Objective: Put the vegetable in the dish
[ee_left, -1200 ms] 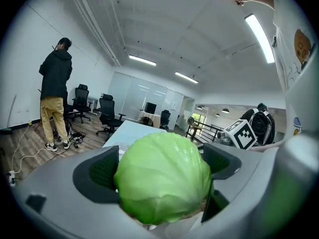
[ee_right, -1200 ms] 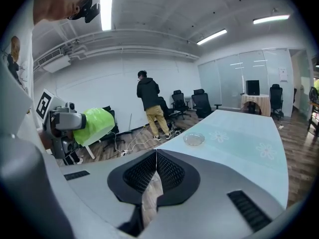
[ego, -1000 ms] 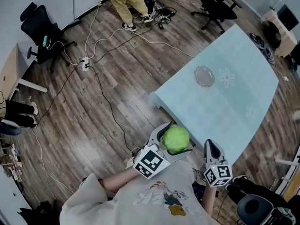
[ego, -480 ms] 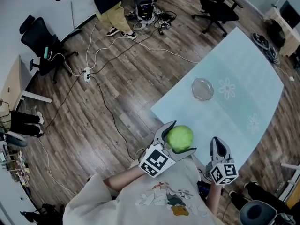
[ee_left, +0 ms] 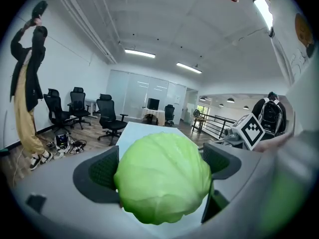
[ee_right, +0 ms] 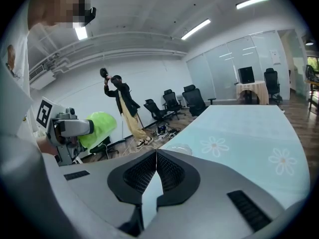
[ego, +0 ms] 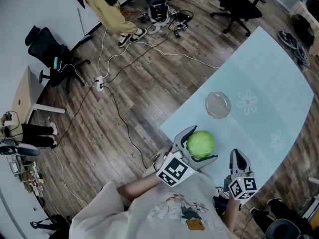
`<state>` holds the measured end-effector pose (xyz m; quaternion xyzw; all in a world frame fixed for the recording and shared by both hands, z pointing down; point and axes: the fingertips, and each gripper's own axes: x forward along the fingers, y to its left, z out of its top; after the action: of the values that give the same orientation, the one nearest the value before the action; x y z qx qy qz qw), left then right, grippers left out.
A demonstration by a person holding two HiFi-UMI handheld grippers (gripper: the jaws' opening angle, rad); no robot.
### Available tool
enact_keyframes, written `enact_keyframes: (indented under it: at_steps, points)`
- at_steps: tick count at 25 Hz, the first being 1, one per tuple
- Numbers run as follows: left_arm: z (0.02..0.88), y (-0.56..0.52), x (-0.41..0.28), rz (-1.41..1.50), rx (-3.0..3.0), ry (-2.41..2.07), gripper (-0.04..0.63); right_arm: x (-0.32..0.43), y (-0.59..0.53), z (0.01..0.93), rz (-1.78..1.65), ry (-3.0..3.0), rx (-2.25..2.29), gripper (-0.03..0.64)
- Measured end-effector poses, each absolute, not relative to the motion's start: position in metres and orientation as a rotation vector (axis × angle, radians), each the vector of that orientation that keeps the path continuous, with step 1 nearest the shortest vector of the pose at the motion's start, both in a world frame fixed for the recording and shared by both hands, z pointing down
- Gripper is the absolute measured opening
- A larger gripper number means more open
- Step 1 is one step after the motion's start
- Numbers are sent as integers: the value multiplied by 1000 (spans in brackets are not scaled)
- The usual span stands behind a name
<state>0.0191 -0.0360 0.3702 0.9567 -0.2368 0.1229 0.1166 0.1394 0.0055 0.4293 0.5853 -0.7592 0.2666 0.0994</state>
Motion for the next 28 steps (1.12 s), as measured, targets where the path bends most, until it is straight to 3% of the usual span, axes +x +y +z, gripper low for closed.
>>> enact_keyframes:
  at_steps: [28]
  points:
    - [496,-162,92,548,2772,-621,537,184,-100,481,873,-2056,1849,21]
